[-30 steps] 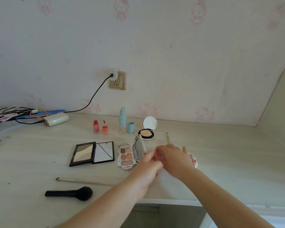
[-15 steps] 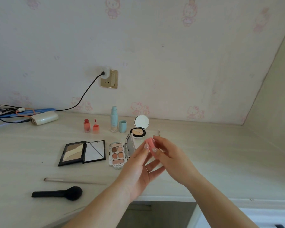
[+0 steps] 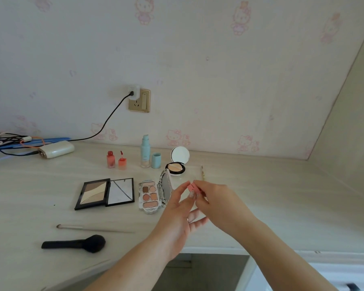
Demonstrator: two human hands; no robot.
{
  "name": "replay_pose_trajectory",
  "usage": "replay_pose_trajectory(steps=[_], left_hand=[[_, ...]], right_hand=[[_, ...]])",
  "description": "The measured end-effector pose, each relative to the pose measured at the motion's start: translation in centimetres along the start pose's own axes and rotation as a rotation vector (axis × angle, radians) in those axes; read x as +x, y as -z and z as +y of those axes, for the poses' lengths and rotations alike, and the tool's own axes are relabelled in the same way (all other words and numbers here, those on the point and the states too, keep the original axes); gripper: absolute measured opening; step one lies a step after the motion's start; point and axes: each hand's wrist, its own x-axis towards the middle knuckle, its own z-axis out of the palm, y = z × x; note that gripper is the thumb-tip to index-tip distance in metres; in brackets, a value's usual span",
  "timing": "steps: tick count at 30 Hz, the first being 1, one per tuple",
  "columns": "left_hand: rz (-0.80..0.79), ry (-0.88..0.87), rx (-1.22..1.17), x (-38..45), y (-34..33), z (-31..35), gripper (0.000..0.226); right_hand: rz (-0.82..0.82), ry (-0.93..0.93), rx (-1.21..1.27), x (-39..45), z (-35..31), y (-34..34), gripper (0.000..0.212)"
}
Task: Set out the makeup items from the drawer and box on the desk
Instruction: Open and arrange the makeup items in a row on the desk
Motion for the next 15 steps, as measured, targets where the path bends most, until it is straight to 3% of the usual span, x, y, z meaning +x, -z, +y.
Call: replay_pose_trajectory(steps=[2, 6, 8, 12, 15], left_hand=[[0.005, 0.017, -0.007, 0.1, -0.1, -0.1, 0.032], [0.018, 0.030, -0.040, 0.0, -0.3, 0.1, 0.030], [0.032, 0.055, -0.095, 0.0, -0.1, 0.2, 0.031], [0.087, 0.121, -0.263, 0.0, 0.0, 0.5, 0.029], [0.147, 0.176, -0.256, 0.0, -0.3, 0.2, 0.025]], right_hand=[[0.020, -0.005, -0.070, 0.1, -0.1, 0.2, 0.032], [0.018, -0.081, 0.075, -0.1, 0.5, 1.5, 0.035], [0.062, -0.131, 0.232, 0.2, 1.7, 1.7, 0.034], [0.089, -0.325, 0.785, 0.8, 3.5, 2.0, 0.028], [0.075, -0.327, 0.833, 0.9, 4.3, 1.7, 0.027]])
